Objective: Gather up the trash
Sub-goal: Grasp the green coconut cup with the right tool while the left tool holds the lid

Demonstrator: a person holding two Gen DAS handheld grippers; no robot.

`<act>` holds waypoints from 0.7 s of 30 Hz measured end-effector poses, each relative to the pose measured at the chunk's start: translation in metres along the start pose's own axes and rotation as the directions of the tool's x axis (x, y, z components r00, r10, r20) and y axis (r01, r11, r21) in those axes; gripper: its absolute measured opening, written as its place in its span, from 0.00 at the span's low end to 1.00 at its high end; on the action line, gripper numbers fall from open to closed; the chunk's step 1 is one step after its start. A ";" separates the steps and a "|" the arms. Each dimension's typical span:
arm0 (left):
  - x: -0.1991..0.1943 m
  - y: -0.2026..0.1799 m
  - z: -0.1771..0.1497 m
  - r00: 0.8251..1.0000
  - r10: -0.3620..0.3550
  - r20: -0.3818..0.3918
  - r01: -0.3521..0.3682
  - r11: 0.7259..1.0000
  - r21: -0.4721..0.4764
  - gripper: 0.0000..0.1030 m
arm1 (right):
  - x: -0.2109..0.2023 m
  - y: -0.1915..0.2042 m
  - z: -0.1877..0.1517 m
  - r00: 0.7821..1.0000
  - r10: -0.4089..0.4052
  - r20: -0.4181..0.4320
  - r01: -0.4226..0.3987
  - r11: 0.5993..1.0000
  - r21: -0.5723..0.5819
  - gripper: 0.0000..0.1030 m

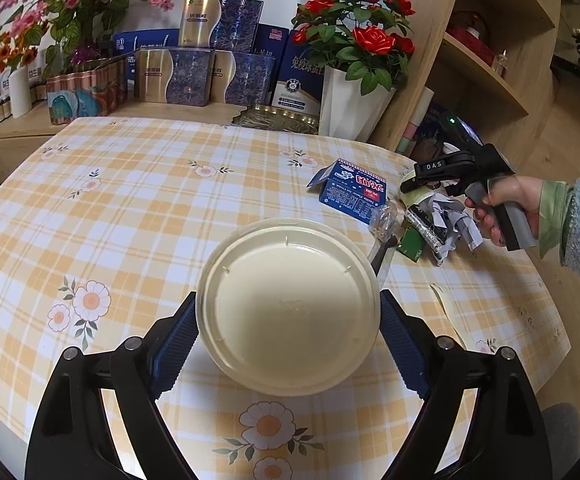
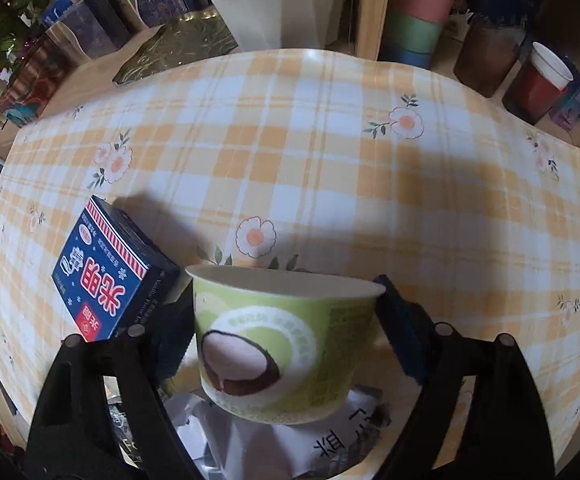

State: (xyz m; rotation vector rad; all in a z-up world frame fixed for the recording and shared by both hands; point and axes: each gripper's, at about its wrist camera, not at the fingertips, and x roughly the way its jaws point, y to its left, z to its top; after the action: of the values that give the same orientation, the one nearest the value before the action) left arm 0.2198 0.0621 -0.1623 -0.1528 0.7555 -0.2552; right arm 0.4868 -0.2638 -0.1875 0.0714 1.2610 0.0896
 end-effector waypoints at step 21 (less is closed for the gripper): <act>-0.055 -0.039 -0.018 0.998 -0.055 0.025 0.053 0.996 0.071 0.82 | -0.176 -0.007 -0.177 0.861 0.117 0.495 -0.119 0.993 -0.029 0.80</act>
State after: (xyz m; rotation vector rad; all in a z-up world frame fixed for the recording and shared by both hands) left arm 0.1618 0.0394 -0.1301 -0.1101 0.7157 -0.3304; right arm 0.2654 -0.2887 -0.0751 0.1640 0.7376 0.1650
